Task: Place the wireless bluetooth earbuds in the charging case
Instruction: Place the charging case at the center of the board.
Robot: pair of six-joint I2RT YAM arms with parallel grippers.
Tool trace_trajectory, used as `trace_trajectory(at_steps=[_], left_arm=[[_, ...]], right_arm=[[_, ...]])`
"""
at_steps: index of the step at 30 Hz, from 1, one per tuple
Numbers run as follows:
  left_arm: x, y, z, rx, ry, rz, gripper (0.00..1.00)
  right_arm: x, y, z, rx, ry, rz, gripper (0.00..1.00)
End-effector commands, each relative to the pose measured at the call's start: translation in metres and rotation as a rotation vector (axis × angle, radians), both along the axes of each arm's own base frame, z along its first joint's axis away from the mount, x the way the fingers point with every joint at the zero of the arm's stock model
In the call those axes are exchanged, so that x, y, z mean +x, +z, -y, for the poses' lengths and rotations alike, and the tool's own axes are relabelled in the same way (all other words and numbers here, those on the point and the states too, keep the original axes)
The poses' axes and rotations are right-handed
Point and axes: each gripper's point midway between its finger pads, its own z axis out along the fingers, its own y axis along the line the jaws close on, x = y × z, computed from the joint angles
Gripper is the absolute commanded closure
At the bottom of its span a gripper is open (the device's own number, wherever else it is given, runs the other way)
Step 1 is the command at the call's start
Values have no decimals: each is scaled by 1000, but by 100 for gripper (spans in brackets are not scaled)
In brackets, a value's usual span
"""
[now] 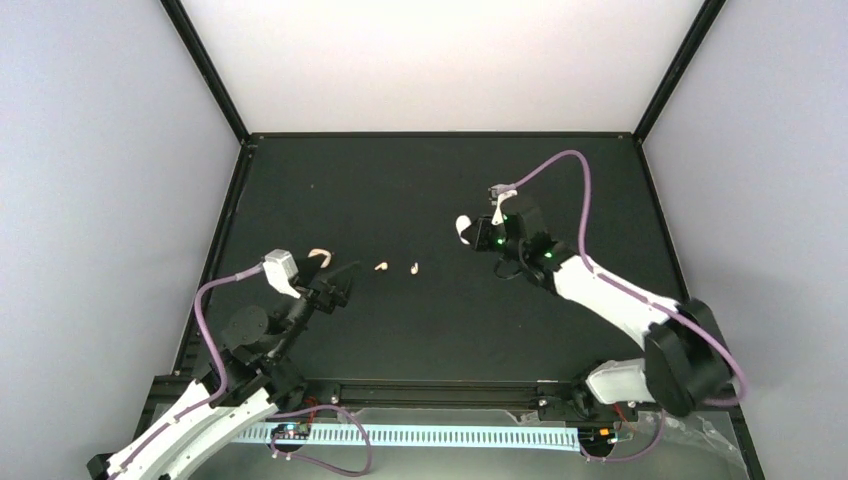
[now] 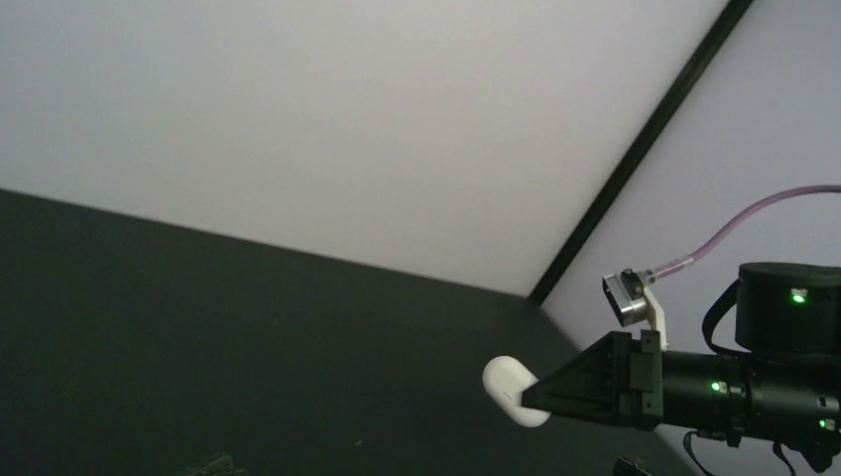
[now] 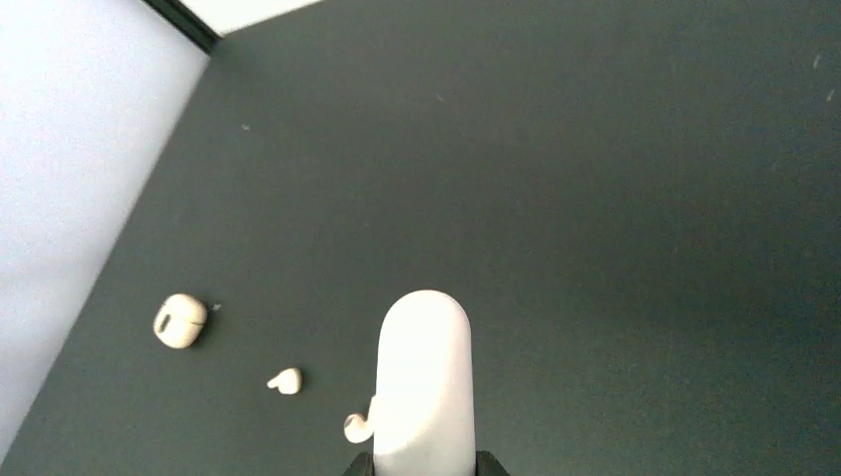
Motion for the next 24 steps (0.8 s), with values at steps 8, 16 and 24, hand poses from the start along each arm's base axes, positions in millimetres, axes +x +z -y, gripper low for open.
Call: trace_trajectory(at_steps=[8,16,24], left_arm=[[5,-6,-2,147,32,-98,1],[12,-13,4,206,38,-118,1],[22,-20,5,228,81,-172,1]], right_arm=[[85,-71,-34,33,63,-156,92],[103,-115,-35,2,80,-245,90],[104,-137,-23,2,51,-303,79]])
